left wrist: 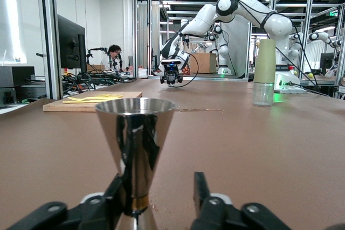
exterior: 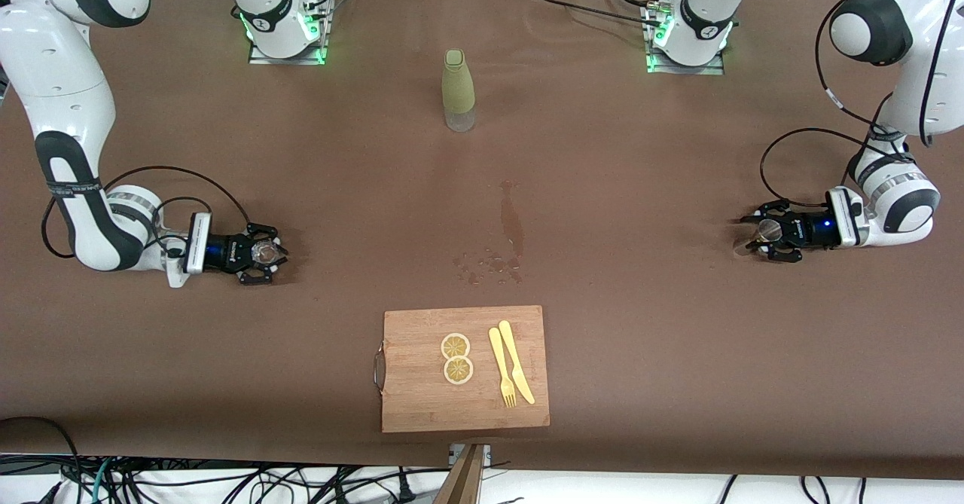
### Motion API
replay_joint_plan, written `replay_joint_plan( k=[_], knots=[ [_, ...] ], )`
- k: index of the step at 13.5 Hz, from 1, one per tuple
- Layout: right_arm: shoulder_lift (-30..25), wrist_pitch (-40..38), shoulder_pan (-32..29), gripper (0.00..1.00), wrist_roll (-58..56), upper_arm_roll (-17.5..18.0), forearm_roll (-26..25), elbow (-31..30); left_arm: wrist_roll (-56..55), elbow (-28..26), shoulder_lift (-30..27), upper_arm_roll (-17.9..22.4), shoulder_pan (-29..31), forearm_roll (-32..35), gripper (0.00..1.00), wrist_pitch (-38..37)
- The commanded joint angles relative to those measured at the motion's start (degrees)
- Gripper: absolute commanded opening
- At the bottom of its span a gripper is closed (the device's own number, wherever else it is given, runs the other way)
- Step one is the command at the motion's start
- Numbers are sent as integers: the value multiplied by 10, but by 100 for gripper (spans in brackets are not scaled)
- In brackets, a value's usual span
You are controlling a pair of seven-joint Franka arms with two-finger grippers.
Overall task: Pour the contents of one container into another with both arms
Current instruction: 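Grasp the glass cup with the right gripper while the left gripper grasps the jigger, then lift both held cups and bring them together above the board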
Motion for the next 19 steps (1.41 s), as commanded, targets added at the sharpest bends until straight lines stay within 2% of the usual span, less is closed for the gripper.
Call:
replay_joint_plan(
  k=[1, 2, 4, 8, 10, 12, 14, 16, 19],
  knots=[
    [2, 1, 16, 5, 60, 24, 22, 28, 30, 10, 8, 4, -1, -17, 6, -2],
    [-2, 13, 28, 5, 80, 26, 25, 39, 31, 12, 8, 4, 0, -18, 0, -2],
    [-12, 50, 57, 5, 124, 28, 27, 56, 30, 13, 8, 4, 0, -18, 0, -2],
    [-22, 151, 65, 5, 208, 99, 27, 76, 3, 14, 3, 3, -4, -17, 0, -2],
    [-30, 191, 70, 5, 239, 132, 26, 76, -31, 20, -7, -6, -25, -16, 0, -3],
    [-34, 205, 89, 5, 260, 144, 23, 78, -54, 36, -10, -16, -60, -18, 0, -2],
    [-33, 205, 114, 5, 269, 145, 21, 104, -81, 37, -10, -54, -90, -49, 0, 13],
    [-32, 207, 150, 5, 300, 144, 20, 131, -112, 37, -14, -94, -121, -62, 0, 68],
    [-40, 277, 199, 5, 347, 145, 20, 136, -146, 37, -15, -177, -149, -72, 0, 172]
  ],
)
